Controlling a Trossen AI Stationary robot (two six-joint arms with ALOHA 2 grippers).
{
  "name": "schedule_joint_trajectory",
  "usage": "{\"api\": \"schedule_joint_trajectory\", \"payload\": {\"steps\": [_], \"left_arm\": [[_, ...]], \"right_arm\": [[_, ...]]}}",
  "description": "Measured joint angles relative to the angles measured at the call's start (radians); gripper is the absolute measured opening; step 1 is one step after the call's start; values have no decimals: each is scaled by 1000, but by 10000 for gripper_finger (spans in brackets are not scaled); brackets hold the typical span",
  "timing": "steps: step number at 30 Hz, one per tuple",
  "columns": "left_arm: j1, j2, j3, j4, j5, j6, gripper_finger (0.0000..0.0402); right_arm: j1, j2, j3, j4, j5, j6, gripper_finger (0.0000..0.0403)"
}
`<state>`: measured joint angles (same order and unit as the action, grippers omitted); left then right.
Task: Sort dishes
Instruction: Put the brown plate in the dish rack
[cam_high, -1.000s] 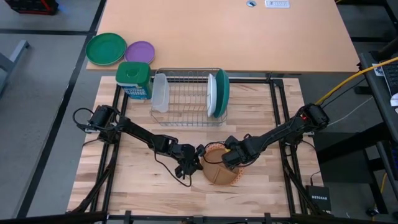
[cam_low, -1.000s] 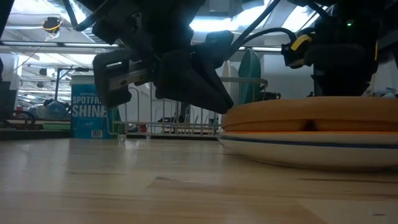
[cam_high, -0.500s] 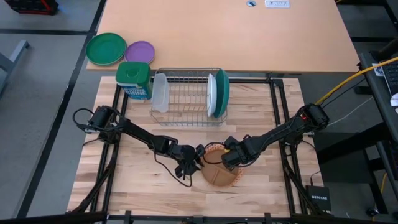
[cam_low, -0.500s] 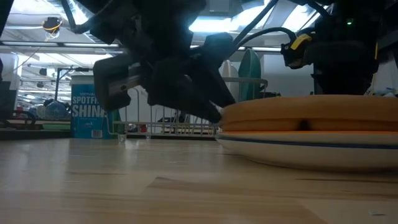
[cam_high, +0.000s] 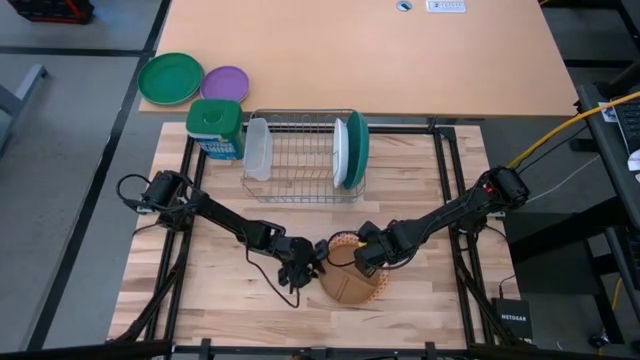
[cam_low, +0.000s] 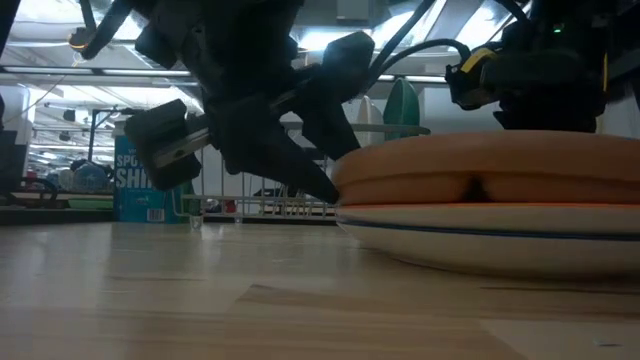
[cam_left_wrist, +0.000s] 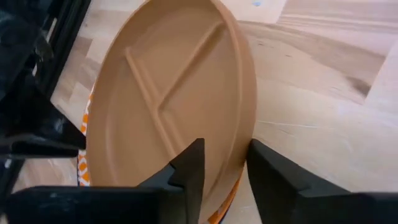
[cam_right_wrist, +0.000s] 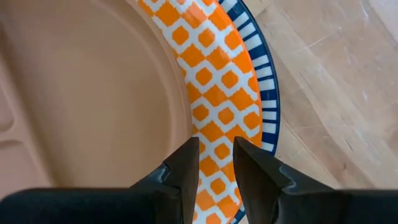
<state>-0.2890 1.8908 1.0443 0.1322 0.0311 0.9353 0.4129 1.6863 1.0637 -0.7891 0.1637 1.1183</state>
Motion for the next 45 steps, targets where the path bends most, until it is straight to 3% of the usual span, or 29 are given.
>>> {"api": "schedule_joint_trajectory", "payload": {"steps": [8, 20, 30, 39, 45], "left_arm": [[-8, 0, 0, 4, 68, 87, 16], [-39, 0, 0, 31, 78, 49, 6], [-40, -30, 0, 187, 33, -154, 3], [-63, -112, 1, 201, -27, -280, 2], [-91, -135, 1, 198, -53, -319, 0]], "right_arm": [[-2, 0, 0, 11, 10, 0, 104], [0, 0, 41, -50, 49, -23, 104], [0, 0, 279, -431, 231, -70, 104], [0, 1, 546, -779, 414, -79, 104], [0, -31, 662, -782, 510, -160, 104]]}}
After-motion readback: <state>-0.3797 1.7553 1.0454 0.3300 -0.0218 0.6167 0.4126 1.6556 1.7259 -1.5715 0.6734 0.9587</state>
